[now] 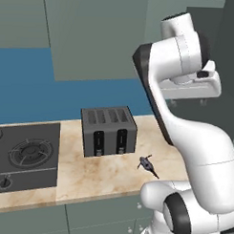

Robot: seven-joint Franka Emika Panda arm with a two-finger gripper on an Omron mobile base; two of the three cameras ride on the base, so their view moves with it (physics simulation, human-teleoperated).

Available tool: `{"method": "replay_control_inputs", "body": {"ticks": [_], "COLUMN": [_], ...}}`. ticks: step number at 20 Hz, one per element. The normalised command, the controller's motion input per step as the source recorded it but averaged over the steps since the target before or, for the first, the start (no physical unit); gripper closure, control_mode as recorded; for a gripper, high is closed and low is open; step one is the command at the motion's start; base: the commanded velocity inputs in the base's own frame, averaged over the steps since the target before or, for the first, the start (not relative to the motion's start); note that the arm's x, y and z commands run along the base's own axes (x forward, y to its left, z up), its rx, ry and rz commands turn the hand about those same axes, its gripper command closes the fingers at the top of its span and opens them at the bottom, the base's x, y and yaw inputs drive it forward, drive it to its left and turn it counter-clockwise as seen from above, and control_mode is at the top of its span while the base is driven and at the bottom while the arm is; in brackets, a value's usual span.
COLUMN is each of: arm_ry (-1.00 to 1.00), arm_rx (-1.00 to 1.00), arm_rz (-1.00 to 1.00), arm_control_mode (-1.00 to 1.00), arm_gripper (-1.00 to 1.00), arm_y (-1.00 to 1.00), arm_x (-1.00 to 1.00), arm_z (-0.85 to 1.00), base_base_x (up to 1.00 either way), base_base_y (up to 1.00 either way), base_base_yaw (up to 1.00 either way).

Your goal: Retrieve the tupperware from the cabinet, then place the raw meat into the tupperware to avoid contamination.

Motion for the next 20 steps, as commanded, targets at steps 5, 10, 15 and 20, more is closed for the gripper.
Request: {"method": "replay_control_inputs", "body": {"ticks": [5,10,15,20], "arm_ry": [-0.03,-0.19,-0.4,-0.36], "arm_rx": [0.09,0.07,0.08,0.07], "arm_rz": [0.34,0.32,0.23,0.23], "arm_control_mode": [-1.0,-1.0,-1.0,-1.0], "arm_gripper": [-1.0,-1.0,-1.0,-1.0], "arm_y": [0.22,0.04,0.03,0.06], "arm_x": [0.38,0.32,0.33,0.46], "arm_z": [-0.01,-0.02,0.0,0.0], "base_base_x": [0.0,0.0,0.0,0.0], "base_base_y": [0.0,0.0,0.0,0.0], "base_base_yaw": [0.0,0.0,0.0,0.0]}}
